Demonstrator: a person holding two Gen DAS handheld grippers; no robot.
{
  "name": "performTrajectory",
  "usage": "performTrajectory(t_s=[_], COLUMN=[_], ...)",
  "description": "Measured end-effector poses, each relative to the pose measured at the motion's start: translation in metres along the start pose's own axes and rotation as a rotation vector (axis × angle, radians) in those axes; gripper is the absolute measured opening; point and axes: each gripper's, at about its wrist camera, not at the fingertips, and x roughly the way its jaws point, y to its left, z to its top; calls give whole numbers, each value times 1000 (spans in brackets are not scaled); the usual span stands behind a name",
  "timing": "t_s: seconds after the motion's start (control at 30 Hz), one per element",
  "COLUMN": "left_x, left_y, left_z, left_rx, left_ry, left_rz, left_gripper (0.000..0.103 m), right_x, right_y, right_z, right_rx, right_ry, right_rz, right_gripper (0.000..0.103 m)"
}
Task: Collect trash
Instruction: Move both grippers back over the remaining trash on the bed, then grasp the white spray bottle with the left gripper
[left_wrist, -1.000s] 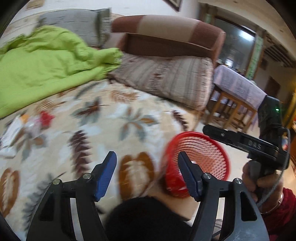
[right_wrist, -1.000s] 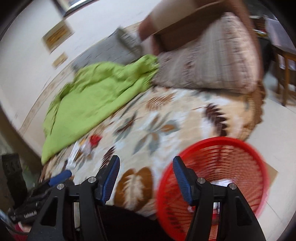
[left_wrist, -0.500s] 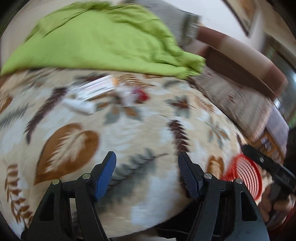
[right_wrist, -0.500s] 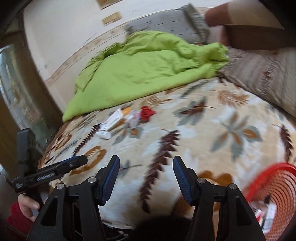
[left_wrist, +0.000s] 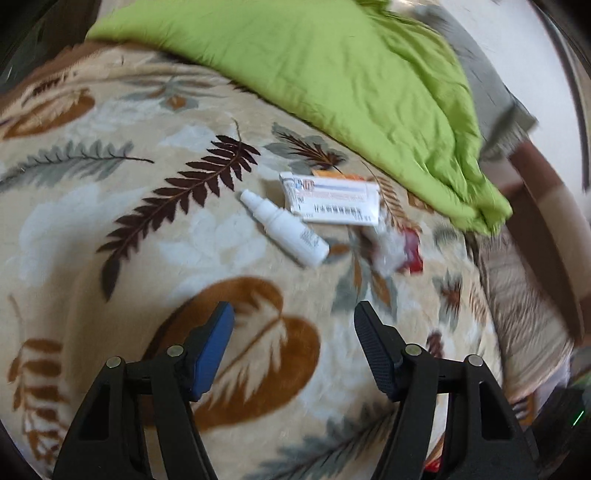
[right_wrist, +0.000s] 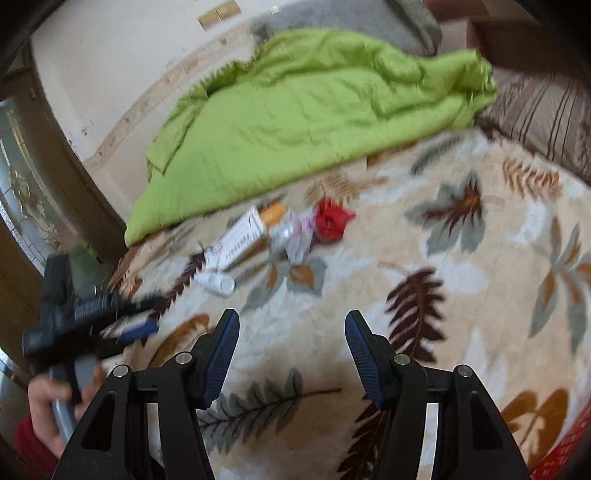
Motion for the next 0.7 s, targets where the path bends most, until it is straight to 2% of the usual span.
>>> performTrajectory(t_s=[0.1,0.23,0.33,0.43,0.5,0.63,0.7], left_x=[20,50,69,87,98,94,83], left_y=[-6,-13,-17,-20,-20,-20,-17], left_z=[22,43,49,50,48,38,27], left_rx=[-47,-92,-102,-83,-58,29,63], left_ry=[-2,21,27,41,62,42,38], left_rz=[12,52,118,162,157,169,147], left_gripper=[64,52,49,47,41,34,33], right_x=[-3,-8,-9,-9,-8,-7,-6], right_y=[-8,-12,-12,-14,-16,-20,-22], right_z=[2,1,2,2,3,4,5], right_rx=[21,25,22,34,48,68,81], right_ry=[-16,-26,-33,-34,-31,-31,-29], right_rz=[16,34,41,56,63,65,64], right_gripper=[64,64,64,64,64,64,64])
